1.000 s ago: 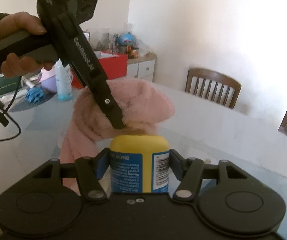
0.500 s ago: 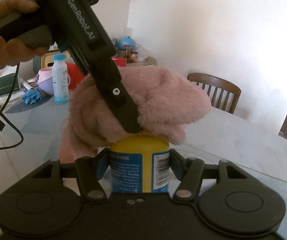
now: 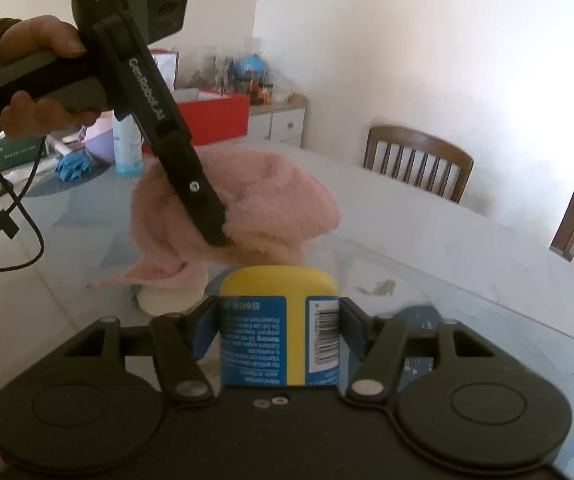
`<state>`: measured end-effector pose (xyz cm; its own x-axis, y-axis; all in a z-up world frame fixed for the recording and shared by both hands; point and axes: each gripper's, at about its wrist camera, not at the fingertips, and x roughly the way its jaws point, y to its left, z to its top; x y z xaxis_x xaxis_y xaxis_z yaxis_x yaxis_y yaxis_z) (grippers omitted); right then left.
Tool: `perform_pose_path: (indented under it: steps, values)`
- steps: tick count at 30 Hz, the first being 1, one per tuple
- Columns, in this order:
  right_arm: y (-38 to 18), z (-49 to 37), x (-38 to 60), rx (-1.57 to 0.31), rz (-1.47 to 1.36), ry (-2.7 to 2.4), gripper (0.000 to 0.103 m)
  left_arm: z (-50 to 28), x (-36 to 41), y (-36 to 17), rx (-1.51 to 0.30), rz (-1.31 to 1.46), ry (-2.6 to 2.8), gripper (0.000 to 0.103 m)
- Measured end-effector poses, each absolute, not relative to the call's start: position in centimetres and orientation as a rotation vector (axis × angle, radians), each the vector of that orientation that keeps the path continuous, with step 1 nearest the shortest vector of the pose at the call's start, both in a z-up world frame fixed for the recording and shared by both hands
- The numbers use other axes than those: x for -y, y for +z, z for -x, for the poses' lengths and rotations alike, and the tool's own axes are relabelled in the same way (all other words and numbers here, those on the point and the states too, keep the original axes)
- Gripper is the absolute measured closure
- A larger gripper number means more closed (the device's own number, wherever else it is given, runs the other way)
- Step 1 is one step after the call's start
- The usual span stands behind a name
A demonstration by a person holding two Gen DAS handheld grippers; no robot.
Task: Clean container
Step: 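Rub the towel over the bottle cap with the left tool while the right tool holds it, then tilt the bottle cap-down with the right tool while the left tool repositions the towel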
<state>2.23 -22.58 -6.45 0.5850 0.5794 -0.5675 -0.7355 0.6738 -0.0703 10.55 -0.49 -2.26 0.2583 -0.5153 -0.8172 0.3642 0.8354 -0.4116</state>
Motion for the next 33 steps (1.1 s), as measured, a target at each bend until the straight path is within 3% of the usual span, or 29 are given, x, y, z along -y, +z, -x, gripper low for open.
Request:
perform_pose_path:
  steps: [4, 12, 24, 33]
  values:
    - [-5.9, -4.5, 23.5, -0.632, 0.179, 0.74, 0.041, -10.3, 0.0, -2.2, -1.152, 0.172, -0.582, 0.072]
    - [-5.9, -3.7, 21.3, -0.572, 0.379, 0.848, 0.041, -9.3, 2.2, 0.7, -1.083, 0.119, -0.69, 0.072]
    - [-5.5, -4.3, 21.6, -0.592, 0.387, 0.861, 0.042, -11.5, -0.5, -3.7, -1.173, 0.16, -0.531, 0.073]
    - [-5.8, -12.0, 25.1, -0.897, -0.054, 0.672, 0.041, -9.8, -0.8, -3.6, -1.119, 0.115, -0.528, 0.073]
